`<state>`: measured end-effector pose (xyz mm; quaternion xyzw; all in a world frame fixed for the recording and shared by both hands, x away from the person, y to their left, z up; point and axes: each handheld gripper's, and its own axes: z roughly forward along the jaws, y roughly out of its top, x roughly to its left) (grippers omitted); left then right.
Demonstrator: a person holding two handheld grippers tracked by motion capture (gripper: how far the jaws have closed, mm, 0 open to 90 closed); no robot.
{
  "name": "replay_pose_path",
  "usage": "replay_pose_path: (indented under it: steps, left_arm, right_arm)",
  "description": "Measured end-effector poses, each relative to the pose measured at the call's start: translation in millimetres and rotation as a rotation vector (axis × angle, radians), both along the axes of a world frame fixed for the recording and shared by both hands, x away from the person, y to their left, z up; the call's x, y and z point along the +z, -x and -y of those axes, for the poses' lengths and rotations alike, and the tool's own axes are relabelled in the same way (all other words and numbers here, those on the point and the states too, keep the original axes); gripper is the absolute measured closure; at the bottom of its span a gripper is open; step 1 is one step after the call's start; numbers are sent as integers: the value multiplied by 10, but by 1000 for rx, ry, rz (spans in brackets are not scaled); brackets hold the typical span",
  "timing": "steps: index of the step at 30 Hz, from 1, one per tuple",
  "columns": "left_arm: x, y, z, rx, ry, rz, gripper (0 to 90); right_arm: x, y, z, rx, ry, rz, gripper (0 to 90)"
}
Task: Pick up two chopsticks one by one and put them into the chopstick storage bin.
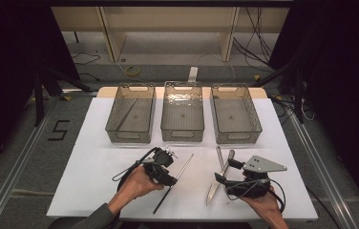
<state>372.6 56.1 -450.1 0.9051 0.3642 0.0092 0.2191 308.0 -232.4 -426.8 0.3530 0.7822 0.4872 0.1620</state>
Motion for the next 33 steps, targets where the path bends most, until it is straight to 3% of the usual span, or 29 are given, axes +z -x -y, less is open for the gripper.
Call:
replay_pose_path:
  steps: [19, 27, 33]
  left_arm:
    - [-129, 17, 114, -39, -41, -8, 697]
    - [-134, 34, 142, -61, -91, 34, 786]
    - [-136, 22, 123, -55, -78, 27, 802]
  right_arm:
    - [-4, 0, -7, 1, 5, 5, 299]
    - [-4, 2, -7, 0, 5, 4, 299]
    - [-5, 3, -8, -1, 9, 6, 299]
